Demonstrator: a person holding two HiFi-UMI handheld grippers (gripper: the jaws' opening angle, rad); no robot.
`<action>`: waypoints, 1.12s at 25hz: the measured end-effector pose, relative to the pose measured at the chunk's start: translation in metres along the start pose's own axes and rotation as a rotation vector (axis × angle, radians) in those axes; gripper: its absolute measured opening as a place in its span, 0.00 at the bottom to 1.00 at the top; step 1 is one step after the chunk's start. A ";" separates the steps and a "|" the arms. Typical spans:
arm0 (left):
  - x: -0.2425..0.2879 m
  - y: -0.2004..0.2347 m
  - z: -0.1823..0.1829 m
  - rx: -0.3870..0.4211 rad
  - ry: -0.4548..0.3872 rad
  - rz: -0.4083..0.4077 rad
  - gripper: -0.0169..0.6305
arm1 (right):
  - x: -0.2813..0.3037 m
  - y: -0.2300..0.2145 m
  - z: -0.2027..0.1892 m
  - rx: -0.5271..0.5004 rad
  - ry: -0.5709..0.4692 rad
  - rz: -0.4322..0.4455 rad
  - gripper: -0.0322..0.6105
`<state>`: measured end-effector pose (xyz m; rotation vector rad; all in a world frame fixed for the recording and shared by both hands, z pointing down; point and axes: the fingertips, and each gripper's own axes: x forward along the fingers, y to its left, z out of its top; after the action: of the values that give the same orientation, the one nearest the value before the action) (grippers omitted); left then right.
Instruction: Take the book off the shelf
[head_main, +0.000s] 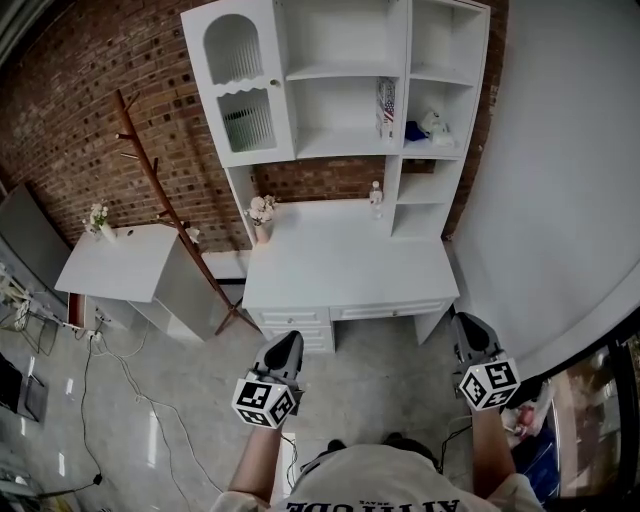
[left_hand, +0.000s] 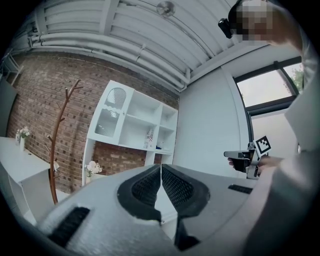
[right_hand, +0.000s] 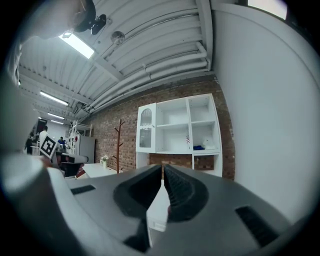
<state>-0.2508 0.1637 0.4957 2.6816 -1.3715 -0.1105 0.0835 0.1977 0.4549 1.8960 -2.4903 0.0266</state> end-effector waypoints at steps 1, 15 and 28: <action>-0.002 0.002 0.000 -0.001 0.003 -0.005 0.07 | 0.000 0.003 0.000 0.001 -0.002 -0.005 0.11; -0.021 0.034 -0.003 -0.018 0.015 -0.032 0.07 | 0.006 0.044 -0.005 0.018 0.002 -0.027 0.11; 0.015 0.049 -0.006 -0.003 0.010 -0.018 0.07 | 0.046 0.019 -0.018 0.021 0.005 -0.022 0.11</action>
<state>-0.2809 0.1234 0.5091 2.6893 -1.3435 -0.1011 0.0531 0.1585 0.4737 1.9287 -2.4761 0.0577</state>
